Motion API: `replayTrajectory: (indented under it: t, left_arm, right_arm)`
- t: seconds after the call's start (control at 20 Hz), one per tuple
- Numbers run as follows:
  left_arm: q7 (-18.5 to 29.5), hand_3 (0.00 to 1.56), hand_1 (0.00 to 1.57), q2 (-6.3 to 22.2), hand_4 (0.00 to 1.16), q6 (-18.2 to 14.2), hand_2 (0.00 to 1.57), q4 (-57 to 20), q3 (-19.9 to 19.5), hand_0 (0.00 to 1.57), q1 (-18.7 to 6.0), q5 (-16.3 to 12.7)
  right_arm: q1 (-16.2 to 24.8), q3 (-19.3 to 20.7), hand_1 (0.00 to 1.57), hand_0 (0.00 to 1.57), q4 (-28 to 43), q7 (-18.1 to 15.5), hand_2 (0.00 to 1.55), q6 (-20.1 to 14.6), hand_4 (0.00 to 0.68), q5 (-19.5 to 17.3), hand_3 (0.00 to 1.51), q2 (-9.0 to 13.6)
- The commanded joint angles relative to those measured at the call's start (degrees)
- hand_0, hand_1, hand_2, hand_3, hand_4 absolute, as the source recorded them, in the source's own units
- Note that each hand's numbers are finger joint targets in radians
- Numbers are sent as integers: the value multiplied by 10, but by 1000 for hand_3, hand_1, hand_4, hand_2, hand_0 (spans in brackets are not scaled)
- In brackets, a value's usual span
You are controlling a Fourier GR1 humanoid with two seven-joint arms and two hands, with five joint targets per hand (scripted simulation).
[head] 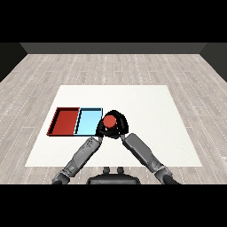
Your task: Pick the red can and put it in the red box
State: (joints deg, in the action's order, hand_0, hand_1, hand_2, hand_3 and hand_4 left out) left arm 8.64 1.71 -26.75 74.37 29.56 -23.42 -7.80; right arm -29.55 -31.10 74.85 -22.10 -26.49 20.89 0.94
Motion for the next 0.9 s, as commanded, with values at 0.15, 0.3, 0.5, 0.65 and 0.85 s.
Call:
replayTrajectory:
  t: [0.15, 0.3, 0.5, 0.65, 0.85]
  left_arm:
    - [7, 1446, 1571, -16, 996, -63, 1536, -53, 69, 1571, -33, -22]
    - [-47, 1300, 1571, -16, 881, -47, 1452, 0, 26, 1571, -33, 12]
    - [-12, 1355, 1571, -16, 866, -59, 1498, -15, 31, 1571, -25, 2]
    - [-51, 1426, 1571, -1, 880, -54, 1522, 33, 16, 1571, -24, 25]
    - [-12, 1426, 1571, -16, 926, -82, 1530, -1, 40, 1571, -43, -16]
  right_arm:
    - [-4, -18, 1467, 1467, -9, -24, 1439, -5, 561, 16, 1392, -9]
    - [13, 18, 1478, 1478, 16, 12, 1437, 33, 558, -10, 1390, 2]
    - [64, -14, 1519, 1519, 81, 11, 1453, 1, 538, -39, 1394, -6]
    - [45, -2, 1516, 1516, 90, 34, 1460, 3, 544, -45, 1398, -8]
    - [48, -27, 1486, 1486, 86, 24, 1454, -12, 545, -39, 1398, -9]
